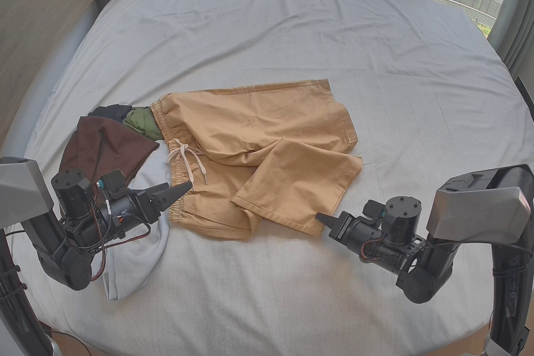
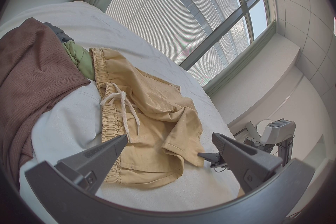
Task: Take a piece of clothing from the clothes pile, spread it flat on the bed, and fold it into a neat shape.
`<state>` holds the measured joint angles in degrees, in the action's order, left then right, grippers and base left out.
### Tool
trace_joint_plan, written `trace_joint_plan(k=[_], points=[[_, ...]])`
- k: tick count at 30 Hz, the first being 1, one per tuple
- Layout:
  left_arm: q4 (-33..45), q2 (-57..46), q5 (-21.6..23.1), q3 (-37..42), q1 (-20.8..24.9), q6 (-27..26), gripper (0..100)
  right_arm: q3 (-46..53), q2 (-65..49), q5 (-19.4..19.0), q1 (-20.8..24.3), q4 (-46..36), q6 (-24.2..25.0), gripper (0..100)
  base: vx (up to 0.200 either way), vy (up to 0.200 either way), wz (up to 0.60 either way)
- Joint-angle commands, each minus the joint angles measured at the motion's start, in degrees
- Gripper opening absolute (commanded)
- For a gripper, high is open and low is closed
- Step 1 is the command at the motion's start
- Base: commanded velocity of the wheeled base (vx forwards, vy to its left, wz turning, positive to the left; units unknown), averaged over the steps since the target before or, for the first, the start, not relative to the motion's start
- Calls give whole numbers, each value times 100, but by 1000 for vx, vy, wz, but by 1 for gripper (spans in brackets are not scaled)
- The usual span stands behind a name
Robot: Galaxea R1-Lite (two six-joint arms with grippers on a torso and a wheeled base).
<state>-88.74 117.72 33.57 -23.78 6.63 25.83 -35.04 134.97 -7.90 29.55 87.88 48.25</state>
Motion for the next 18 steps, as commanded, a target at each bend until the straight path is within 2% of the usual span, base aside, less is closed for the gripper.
trace_joint_plan(k=[1, 8, 18], points=[[5, 66, 0, 84, -4, 18, 100, 454, -375, -36, -309, 1, -140, 0, 0, 0, 0], [5, 374, 9, 102, -39, 10, 100, 1069, -639, -221, -714, 1, -237, 0, 0, 0, 0], [5, 611, 27, 102, -145, 1, 100, 1438, -692, -397, -1004, 18, -378, 0, 0, 0, 0]])
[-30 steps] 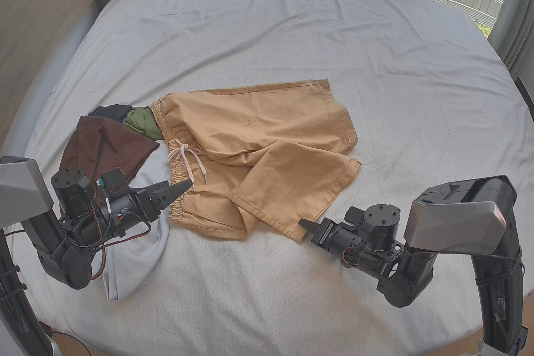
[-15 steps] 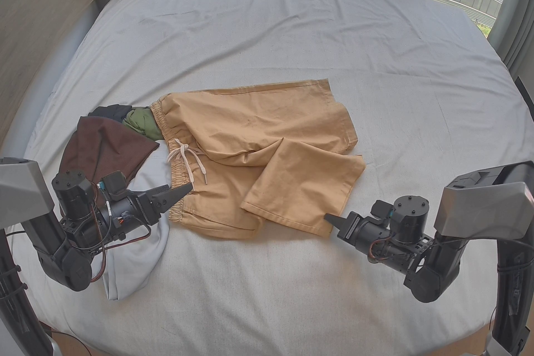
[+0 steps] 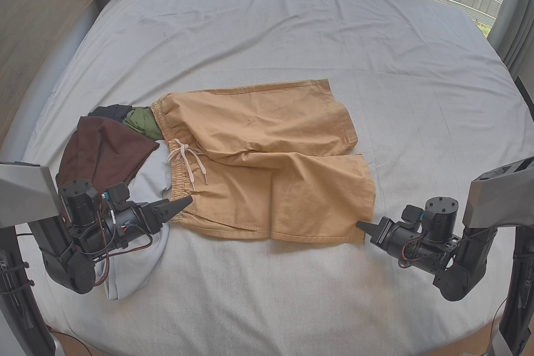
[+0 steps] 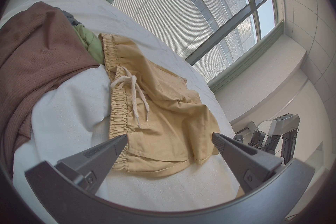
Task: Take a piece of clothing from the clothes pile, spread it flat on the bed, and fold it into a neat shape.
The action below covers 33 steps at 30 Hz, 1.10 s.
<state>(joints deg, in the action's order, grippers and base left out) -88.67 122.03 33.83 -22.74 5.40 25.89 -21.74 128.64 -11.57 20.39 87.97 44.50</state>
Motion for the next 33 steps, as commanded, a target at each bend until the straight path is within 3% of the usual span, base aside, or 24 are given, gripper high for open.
trace_joint_plan(k=[1, 17, 18, 33], points=[[-1, 225, 1, -3, -21, -5, 100, 117, -49, -30, -97, 10, -2, 0, 0, 0, 0], [-1, 462, -17, 94, -101, -5, 100, 64, -40, -241, -167, 27, -64, 0, 0, 0, 0], [-1, 489, -17, 76, -136, -5, 100, 47, -58, -232, -167, 36, -64, 100, 0, 0, 0], [-1, 770, -17, -29, -188, -5, 100, -15, -436, -223, -255, 36, -81, 100, 0, 0, 0]])
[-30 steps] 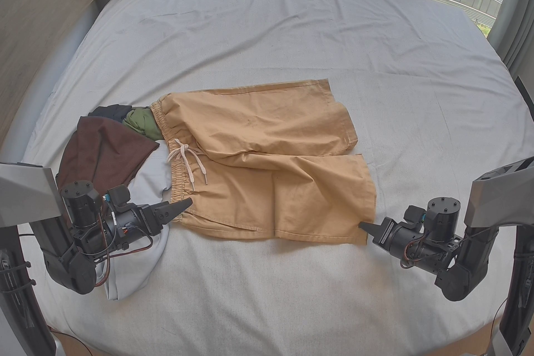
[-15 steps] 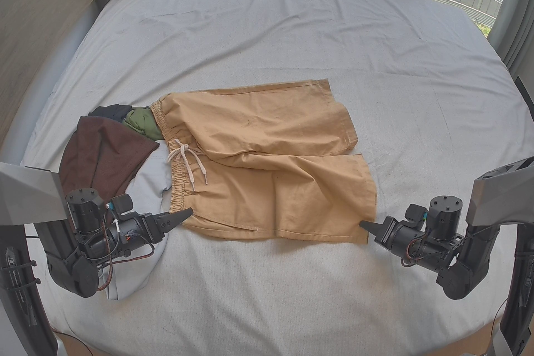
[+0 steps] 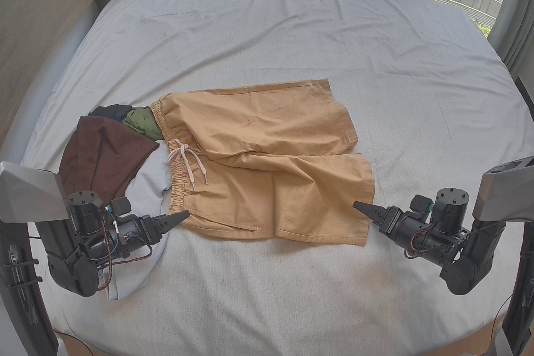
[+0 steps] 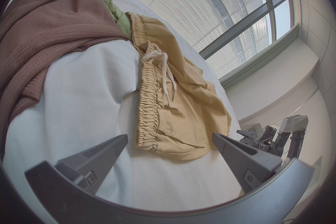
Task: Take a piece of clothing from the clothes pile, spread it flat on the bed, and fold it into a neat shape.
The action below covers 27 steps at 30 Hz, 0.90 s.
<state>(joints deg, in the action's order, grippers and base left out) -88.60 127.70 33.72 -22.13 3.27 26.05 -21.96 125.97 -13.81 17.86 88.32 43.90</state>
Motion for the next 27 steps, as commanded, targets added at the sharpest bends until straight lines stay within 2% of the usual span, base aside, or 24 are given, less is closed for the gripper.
trace_joint_plan(k=[1, 6, 16, 17, 27], points=[[-8, 238, -6, -117, 34, -12, 100, 7, -160, 1, 7, 1, -66, 100, 0, 0, 0], [1, 282, -6, -204, 42, 14, 100, 16, -186, 28, 42, 1, -382, 100, 0, 0, 0], [-8, 405, -23, -284, 95, 5, 100, 42, -186, 19, 25, 1, -382, 100, 0, 0, 0], [-8, 432, -23, -319, 95, 5, 0, 51, -186, 19, 25, 1, -382, 100, 0, 0, 0], [-8, 519, -23, -433, 78, -4, 0, 69, -186, 19, 16, 1, -382, 100, 0, 0, 0]])
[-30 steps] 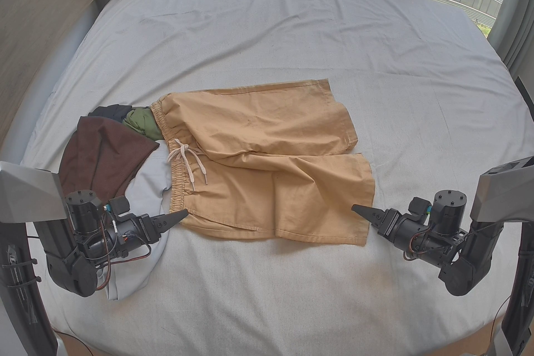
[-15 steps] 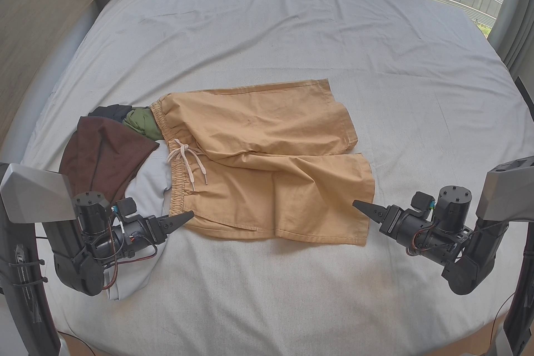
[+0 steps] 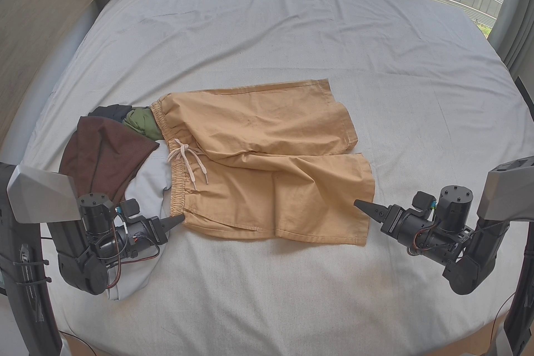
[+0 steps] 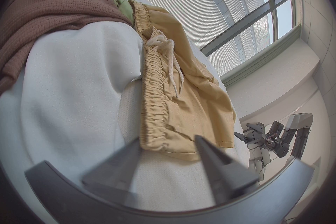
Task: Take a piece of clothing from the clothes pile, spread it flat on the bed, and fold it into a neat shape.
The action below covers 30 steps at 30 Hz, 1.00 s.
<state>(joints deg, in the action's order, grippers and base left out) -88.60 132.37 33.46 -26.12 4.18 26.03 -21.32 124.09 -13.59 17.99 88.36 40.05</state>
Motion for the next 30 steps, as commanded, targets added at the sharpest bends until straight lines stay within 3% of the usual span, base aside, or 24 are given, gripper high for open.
trace_joint_plan(k=[1, 17, 30], points=[[-8, 53, 2, -33, -23, -1, 0, 14, 1, -3, 2, -3, -6, 100, 0, 0, 0], [-8, -290, 20, 143, -31, -1, 0, 506, 625, -179, 90, -3, -612, 100, 0, 0, 0], [-8, -290, 11, 143, -40, -10, 0, 242, 801, -126, 345, 15, -392, 100, 0, 0, 0]])
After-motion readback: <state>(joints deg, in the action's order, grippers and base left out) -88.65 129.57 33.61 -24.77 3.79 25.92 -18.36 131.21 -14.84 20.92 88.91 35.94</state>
